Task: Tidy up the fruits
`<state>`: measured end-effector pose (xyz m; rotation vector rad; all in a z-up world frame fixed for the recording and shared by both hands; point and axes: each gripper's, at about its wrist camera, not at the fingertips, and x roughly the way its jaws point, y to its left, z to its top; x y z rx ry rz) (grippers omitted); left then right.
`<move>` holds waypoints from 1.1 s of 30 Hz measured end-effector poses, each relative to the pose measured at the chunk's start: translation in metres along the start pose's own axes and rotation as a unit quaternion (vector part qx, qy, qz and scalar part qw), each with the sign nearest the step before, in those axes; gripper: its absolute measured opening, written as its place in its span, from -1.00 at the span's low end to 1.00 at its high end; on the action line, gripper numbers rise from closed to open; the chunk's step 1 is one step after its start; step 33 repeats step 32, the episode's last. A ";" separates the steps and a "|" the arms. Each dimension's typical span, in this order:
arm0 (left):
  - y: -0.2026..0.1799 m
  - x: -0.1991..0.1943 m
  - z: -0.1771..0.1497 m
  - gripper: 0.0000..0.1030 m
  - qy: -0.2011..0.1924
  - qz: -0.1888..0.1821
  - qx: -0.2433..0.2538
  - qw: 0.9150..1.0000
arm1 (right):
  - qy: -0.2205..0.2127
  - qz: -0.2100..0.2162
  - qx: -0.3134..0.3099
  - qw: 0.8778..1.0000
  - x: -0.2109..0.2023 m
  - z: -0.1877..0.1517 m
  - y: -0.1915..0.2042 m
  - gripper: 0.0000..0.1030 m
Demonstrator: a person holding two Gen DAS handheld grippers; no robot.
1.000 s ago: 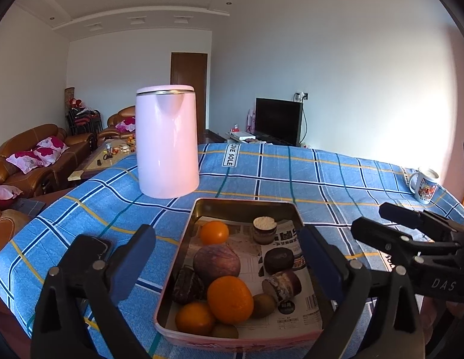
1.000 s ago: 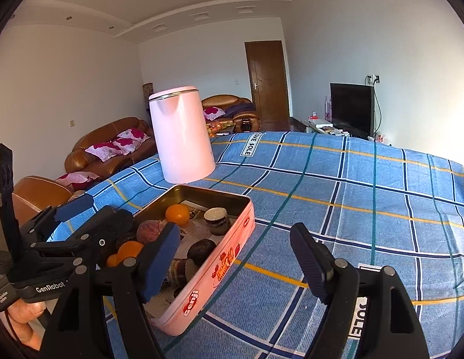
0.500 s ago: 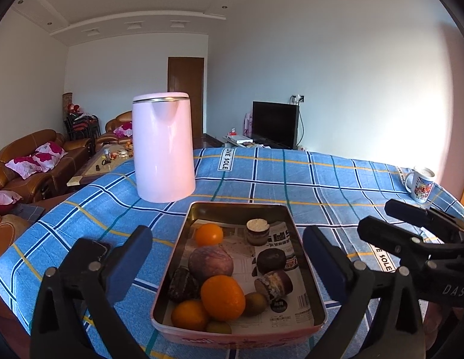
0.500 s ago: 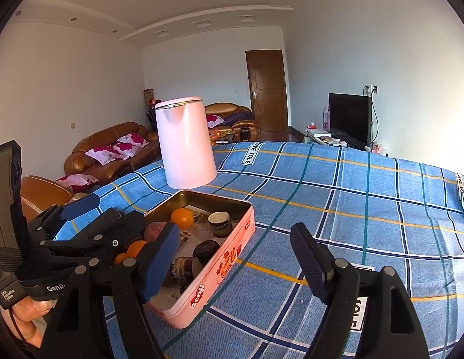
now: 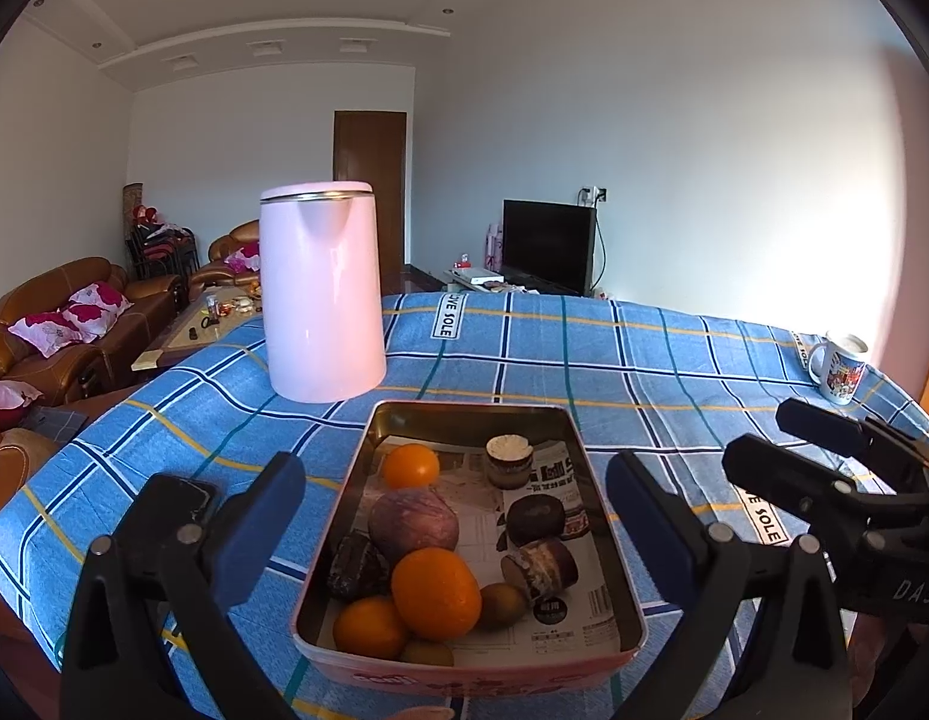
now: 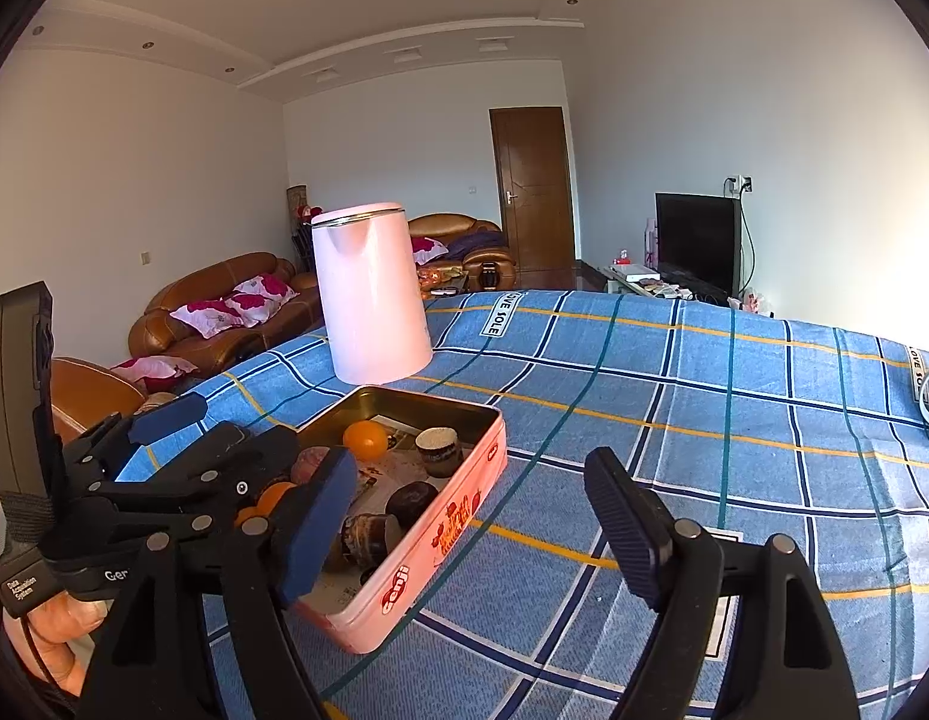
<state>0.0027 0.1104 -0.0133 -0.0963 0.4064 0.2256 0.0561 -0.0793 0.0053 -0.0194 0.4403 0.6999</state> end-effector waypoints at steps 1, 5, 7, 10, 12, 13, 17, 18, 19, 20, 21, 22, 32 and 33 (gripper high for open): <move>0.000 0.000 0.000 0.99 0.000 0.000 0.000 1.000 | 0.000 0.000 0.000 1.000 -0.001 0.000 0.000 0.55; -0.002 0.001 0.000 0.99 0.003 0.002 0.000 1.000 | -0.002 -0.001 0.002 1.000 -0.003 0.000 -0.002 0.55; -0.002 0.001 0.000 0.99 0.005 0.002 0.000 1.000 | -0.003 -0.002 0.003 1.000 -0.004 -0.001 -0.003 0.55; -0.003 -0.001 0.000 0.99 0.003 0.005 0.001 1.000 | -0.005 -0.002 0.005 1.000 -0.007 -0.001 -0.004 0.55; -0.005 -0.002 0.001 0.99 0.002 0.005 0.004 1.000 | -0.007 -0.003 0.006 1.000 -0.009 -0.001 -0.006 0.55; -0.006 -0.002 0.002 0.99 0.001 0.005 0.004 1.000 | -0.008 -0.004 0.006 1.000 -0.010 -0.001 -0.006 0.56; -0.009 -0.006 0.003 0.99 -0.005 0.007 0.009 1.000 | -0.009 -0.005 0.008 1.000 -0.012 -0.002 -0.009 0.56; -0.010 -0.007 0.003 0.99 -0.006 0.008 0.009 1.000 | -0.009 -0.004 0.009 1.000 -0.012 -0.002 -0.010 0.56; -0.010 -0.007 0.003 0.99 -0.006 0.008 0.010 1.000 | -0.009 -0.005 0.010 1.000 -0.013 -0.003 -0.011 0.56; -0.010 -0.007 0.003 0.99 -0.007 0.008 0.009 1.000 | -0.009 -0.005 0.010 1.000 -0.013 -0.003 -0.011 0.56; -0.010 -0.006 0.003 0.99 -0.007 0.008 0.009 1.000 | -0.009 -0.005 0.010 1.000 -0.013 -0.003 -0.012 0.56; -0.011 -0.006 0.003 0.99 -0.007 0.009 0.010 1.000 | -0.009 -0.005 0.011 1.000 -0.014 -0.003 -0.012 0.56; -0.013 -0.006 0.003 0.99 -0.007 0.010 0.014 1.000 | -0.003 -0.008 0.012 1.000 -0.013 -0.008 -0.017 0.56; -0.013 -0.006 0.003 0.99 -0.007 0.010 0.014 1.000 | -0.003 -0.008 0.012 1.000 -0.013 -0.008 -0.017 0.56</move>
